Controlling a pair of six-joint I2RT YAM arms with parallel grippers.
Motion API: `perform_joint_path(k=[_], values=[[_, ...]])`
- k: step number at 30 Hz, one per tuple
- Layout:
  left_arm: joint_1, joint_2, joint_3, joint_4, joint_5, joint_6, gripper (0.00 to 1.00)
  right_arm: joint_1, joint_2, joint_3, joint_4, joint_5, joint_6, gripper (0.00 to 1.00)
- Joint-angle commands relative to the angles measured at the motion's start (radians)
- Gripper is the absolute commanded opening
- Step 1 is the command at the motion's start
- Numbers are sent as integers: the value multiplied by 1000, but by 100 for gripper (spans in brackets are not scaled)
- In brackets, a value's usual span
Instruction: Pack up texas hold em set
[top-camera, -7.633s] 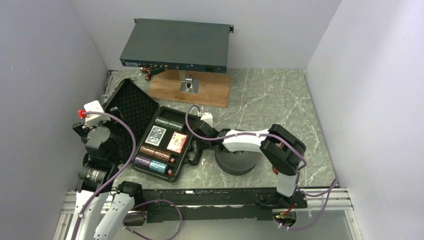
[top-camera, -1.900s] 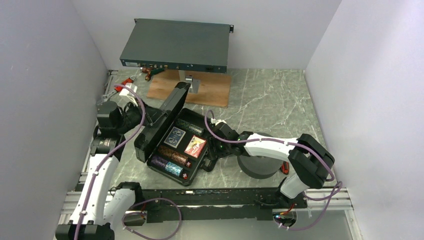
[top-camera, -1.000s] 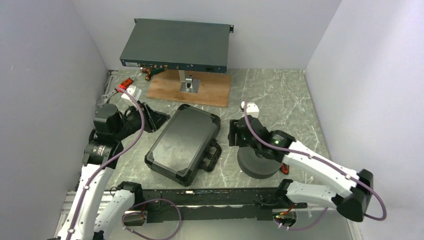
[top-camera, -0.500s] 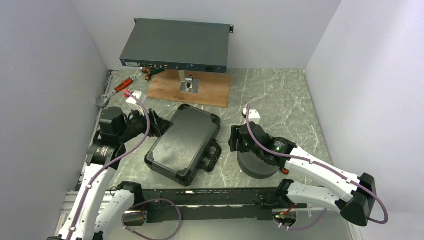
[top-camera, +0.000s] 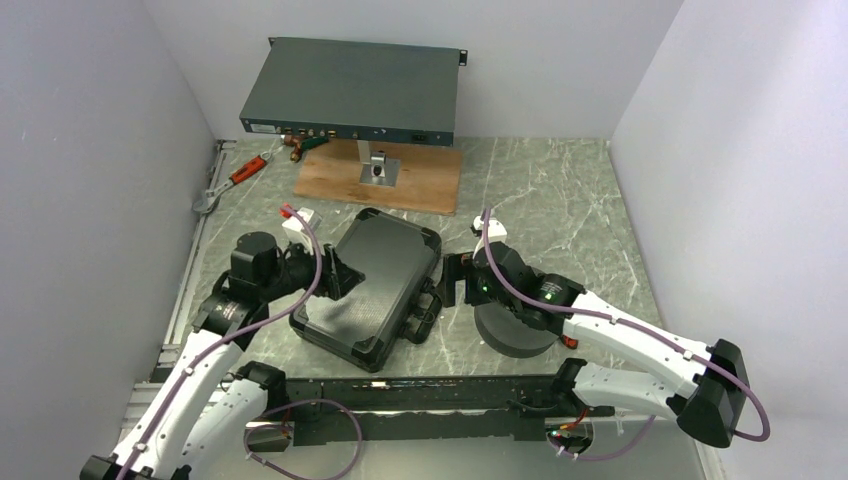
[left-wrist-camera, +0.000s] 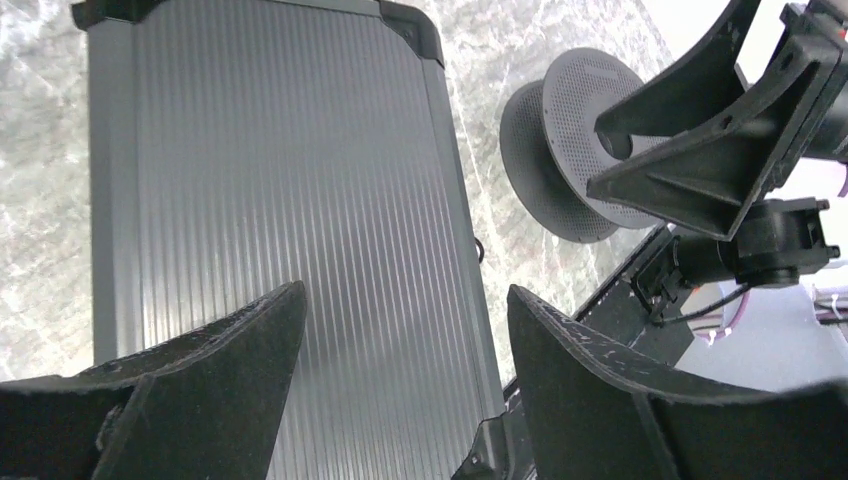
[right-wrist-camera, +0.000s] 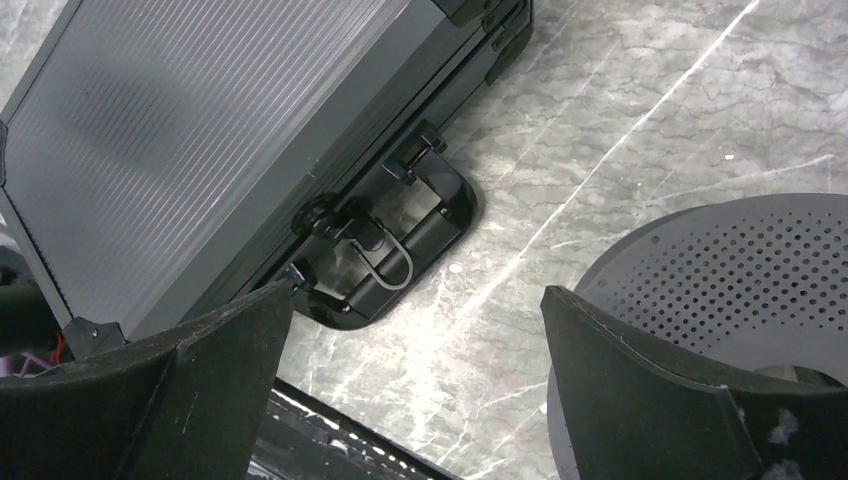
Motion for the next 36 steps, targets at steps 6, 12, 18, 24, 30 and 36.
perform_joint_path(k=[6,12,18,24,30,36], values=[[-127,72,14,79,-67,-9,69,1,16,-13,48,22,-7,100],[-241,124,26,83,-154,5,64,1,18,-26,57,35,-41,99],[-326,171,3,122,-205,-16,54,-1,61,21,6,76,-71,97],[-383,233,23,96,-256,-3,39,-4,82,-6,50,6,-45,88],[-394,246,-7,118,-275,-14,27,-4,119,-32,110,-97,-27,77],[-413,252,-55,133,-287,-41,21,-2,174,-34,136,-144,-25,72]])
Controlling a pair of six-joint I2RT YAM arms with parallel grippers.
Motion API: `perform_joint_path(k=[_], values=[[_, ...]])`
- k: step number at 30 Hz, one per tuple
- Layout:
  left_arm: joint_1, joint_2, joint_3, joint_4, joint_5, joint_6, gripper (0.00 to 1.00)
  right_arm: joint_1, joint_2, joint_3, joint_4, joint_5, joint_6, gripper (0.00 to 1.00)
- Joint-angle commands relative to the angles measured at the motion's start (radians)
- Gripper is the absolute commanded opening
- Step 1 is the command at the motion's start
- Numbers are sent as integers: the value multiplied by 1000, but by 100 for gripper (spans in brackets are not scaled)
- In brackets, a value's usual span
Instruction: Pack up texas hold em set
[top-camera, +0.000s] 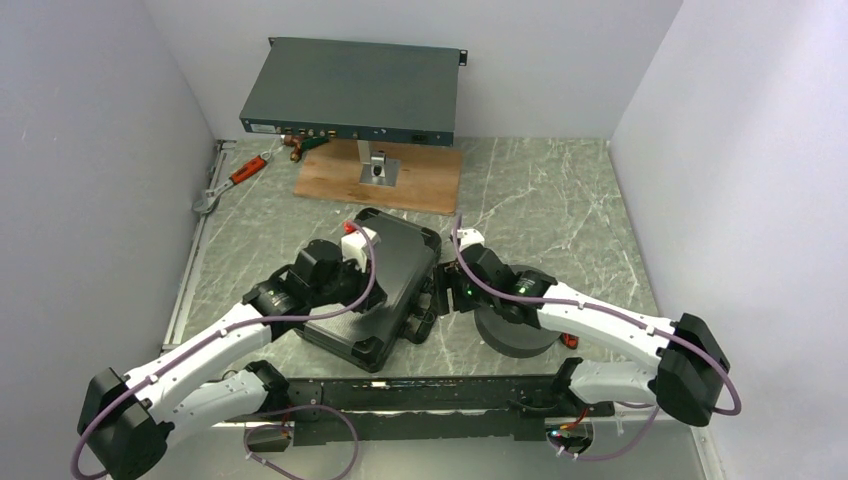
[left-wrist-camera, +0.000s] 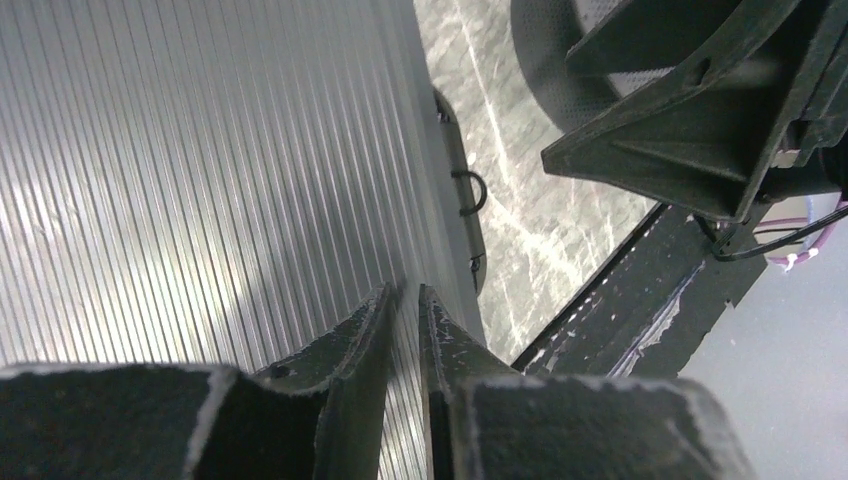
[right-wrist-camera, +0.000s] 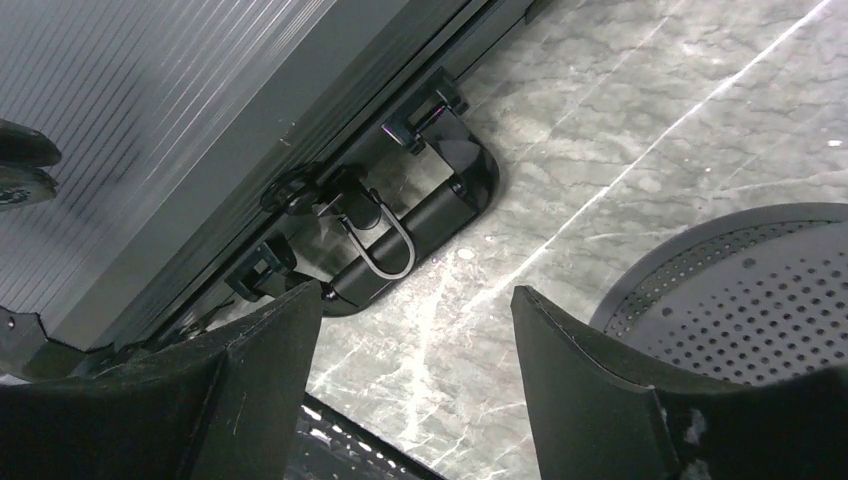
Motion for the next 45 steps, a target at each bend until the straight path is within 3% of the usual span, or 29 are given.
perform_joint_path(k=[1,13,20,26,29,32,45], values=[[-24,0,-41,39,-25,-30,20,-3,29,-7,65,-57,10,72],[-103,-5,-169,59,-104,-99,17,-2,87,-20,78,-63,20,68],[-119,-19,-208,68,-114,-128,9,-2,116,-45,91,-64,31,61],[-126,-29,-211,62,-130,-133,0,-1,136,-60,113,-69,32,50],[-130,-37,-213,62,-137,-135,0,-2,146,-67,125,-74,34,30],[-131,-37,-213,58,-140,-135,0,-1,158,-72,139,-76,39,17],[-133,-46,-216,47,-152,-135,0,-1,244,-90,220,-114,60,0]])
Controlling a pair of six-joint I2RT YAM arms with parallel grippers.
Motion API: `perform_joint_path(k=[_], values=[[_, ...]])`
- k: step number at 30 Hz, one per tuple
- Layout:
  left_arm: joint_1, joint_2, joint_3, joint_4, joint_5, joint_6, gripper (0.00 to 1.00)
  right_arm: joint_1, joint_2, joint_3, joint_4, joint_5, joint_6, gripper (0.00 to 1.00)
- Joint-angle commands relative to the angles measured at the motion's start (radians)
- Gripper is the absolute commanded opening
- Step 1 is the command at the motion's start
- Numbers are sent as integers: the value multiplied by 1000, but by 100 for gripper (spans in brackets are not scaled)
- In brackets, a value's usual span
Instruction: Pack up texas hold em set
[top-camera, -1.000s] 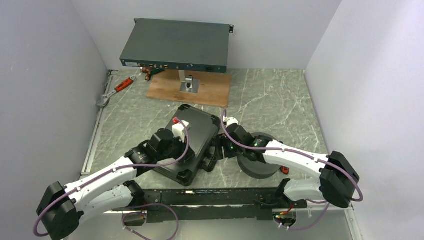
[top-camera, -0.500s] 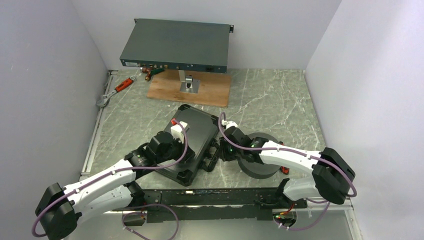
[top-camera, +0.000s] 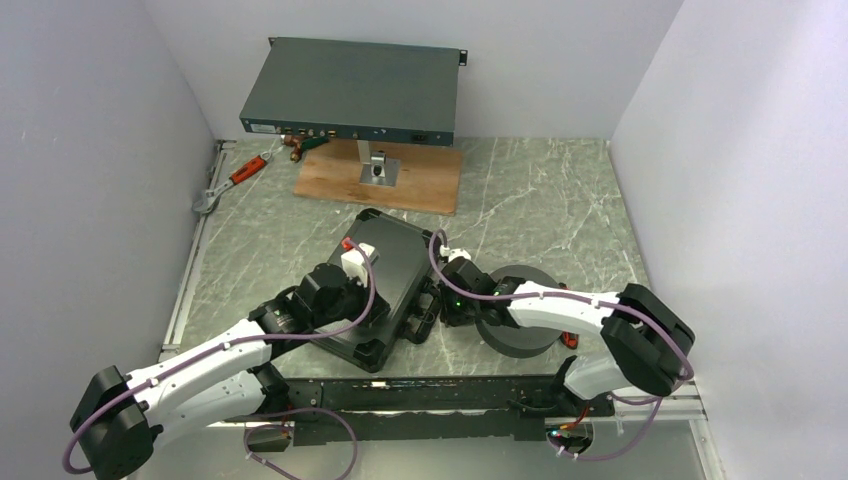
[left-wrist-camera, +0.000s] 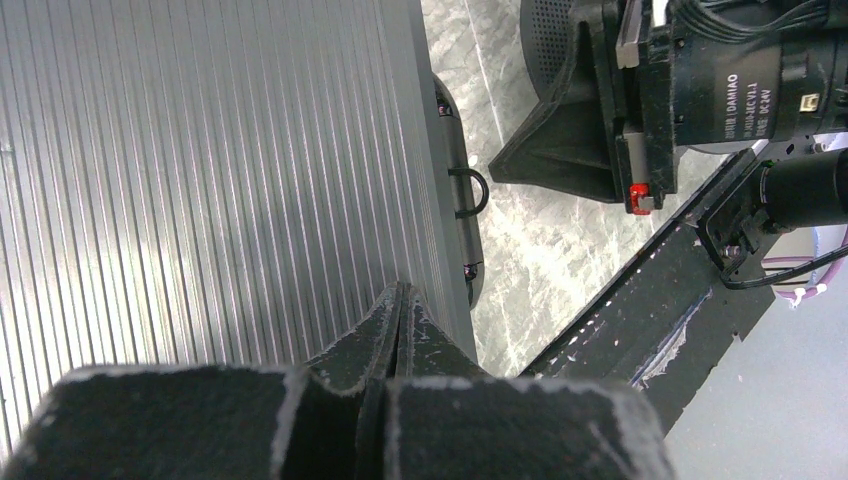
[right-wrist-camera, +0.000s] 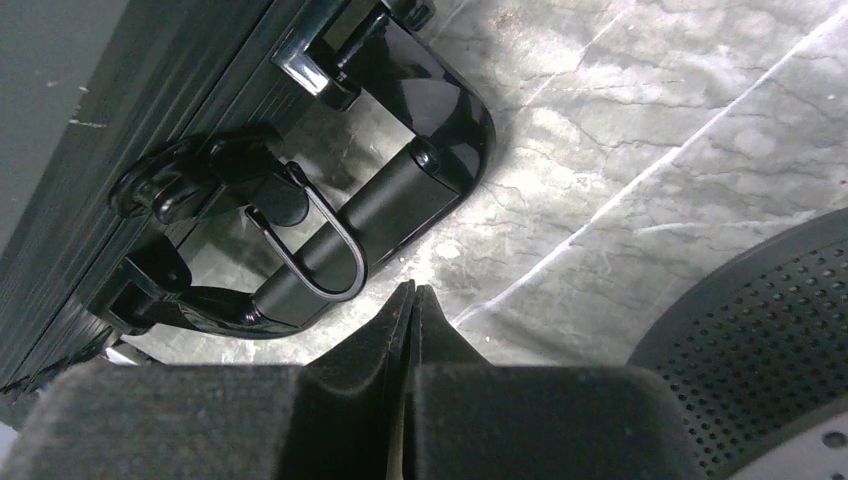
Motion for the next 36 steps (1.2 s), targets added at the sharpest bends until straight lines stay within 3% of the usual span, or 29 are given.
perform_joint_path(k=[1,36], values=[[-11,9,-40,-118,-2,-3,0,-1,19,-5,83,-31,19,0],[-18,12,-38,-114,-2,-5,0,-1,17,70,98,-105,37,0]])
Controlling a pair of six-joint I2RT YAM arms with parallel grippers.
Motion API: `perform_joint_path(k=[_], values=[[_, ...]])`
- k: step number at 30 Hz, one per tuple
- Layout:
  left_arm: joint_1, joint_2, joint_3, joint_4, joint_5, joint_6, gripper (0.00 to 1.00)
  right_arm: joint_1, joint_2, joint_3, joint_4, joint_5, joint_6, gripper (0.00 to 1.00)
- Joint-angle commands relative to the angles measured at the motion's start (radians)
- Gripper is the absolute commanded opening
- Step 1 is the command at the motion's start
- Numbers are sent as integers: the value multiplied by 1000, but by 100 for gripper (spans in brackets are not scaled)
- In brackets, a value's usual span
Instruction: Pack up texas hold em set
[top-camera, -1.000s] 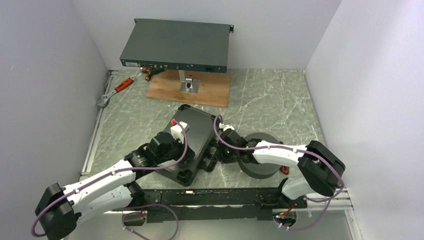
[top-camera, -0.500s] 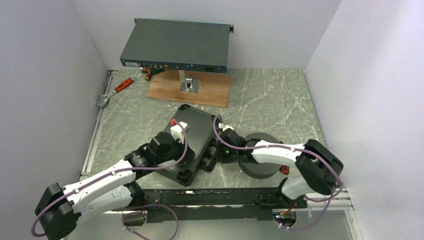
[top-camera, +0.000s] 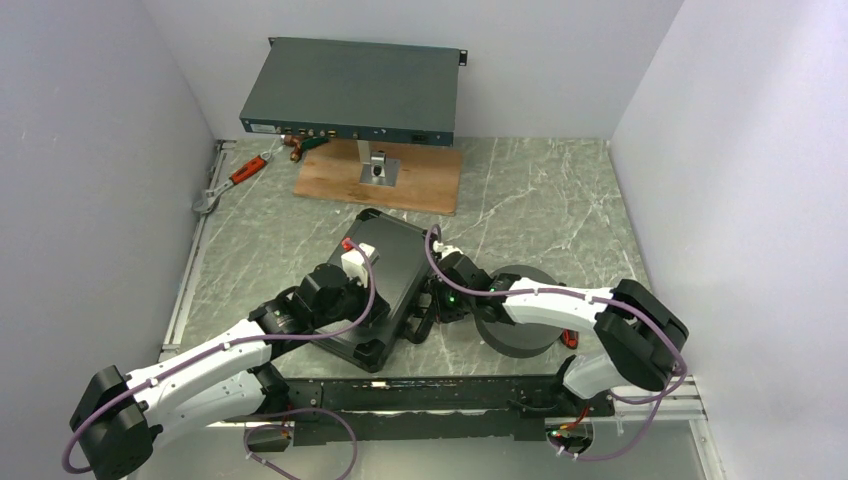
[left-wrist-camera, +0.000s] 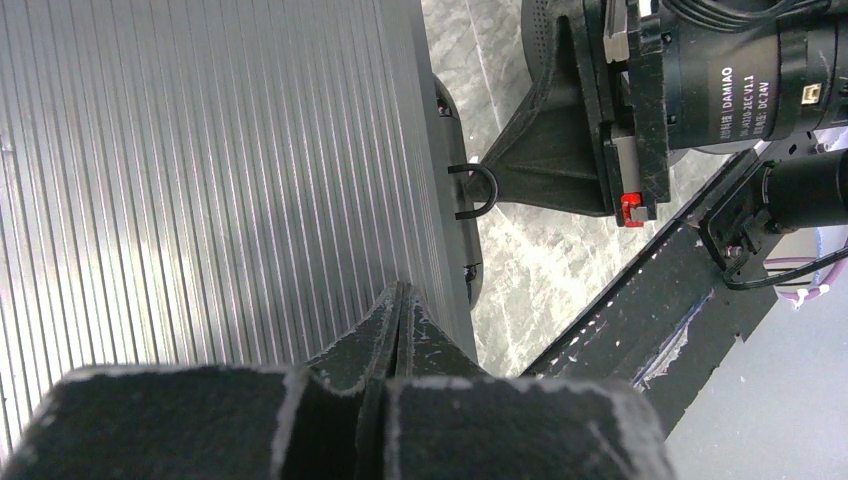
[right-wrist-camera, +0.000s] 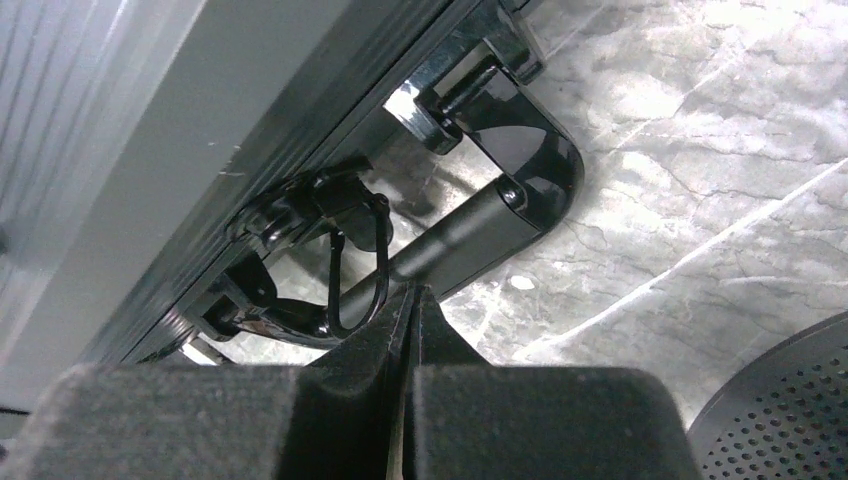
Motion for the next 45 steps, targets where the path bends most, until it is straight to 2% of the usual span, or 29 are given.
perform_joint_path(k=[1,15,31,45], values=[[-12,13,-38,-113,5,-5,0,1,-27,45,26,-16,8,0],[-16,30,-55,-78,21,-17,0,1,65,226,74,-48,-24,0],[-17,13,-32,-102,10,-8,0,1,64,172,56,-50,-2,0],[-18,-37,64,-179,5,-3,1,2,86,100,35,-18,22,0]])
